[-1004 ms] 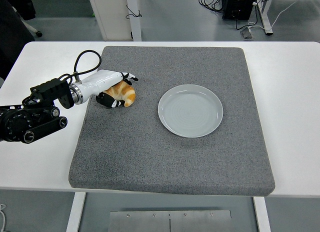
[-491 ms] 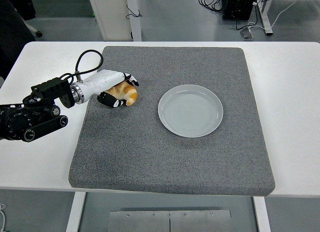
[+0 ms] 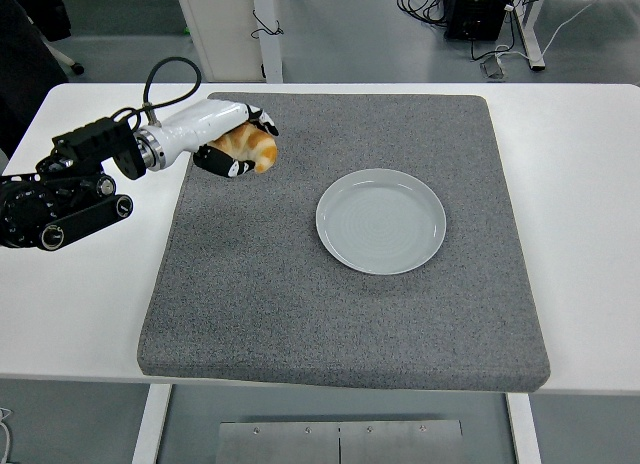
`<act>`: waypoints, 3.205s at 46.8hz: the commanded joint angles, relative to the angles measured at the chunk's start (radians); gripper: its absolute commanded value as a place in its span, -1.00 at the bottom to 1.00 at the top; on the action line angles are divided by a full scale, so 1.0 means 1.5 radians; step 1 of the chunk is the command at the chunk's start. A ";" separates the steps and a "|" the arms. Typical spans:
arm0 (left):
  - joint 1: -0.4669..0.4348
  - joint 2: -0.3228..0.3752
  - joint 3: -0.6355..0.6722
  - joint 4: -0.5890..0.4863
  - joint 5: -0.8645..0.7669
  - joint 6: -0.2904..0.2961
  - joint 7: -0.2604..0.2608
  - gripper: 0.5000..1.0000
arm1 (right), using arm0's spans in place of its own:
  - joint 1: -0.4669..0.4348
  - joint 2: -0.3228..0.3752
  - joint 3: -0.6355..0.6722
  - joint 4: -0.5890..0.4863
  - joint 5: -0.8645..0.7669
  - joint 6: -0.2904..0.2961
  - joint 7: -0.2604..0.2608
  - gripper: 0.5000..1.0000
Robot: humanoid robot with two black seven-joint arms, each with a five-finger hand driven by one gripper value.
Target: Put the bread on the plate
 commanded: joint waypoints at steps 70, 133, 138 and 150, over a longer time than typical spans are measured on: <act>-0.163 -0.124 0.001 -0.012 -0.015 -0.019 0.008 -0.47 | 0.000 0.000 0.000 0.000 0.000 0.000 0.000 1.00; -0.033 -0.202 0.034 -0.009 0.047 0.012 0.008 -0.46 | 0.000 0.000 0.000 0.000 0.000 -0.001 0.000 1.00; -0.025 -0.202 0.045 -0.008 0.047 0.024 0.007 -0.46 | 0.000 0.000 0.001 0.000 0.000 -0.001 0.000 1.00; -0.008 -0.208 0.057 -0.002 0.048 0.046 0.006 -0.46 | 0.000 0.000 0.000 0.000 0.000 -0.001 0.000 1.00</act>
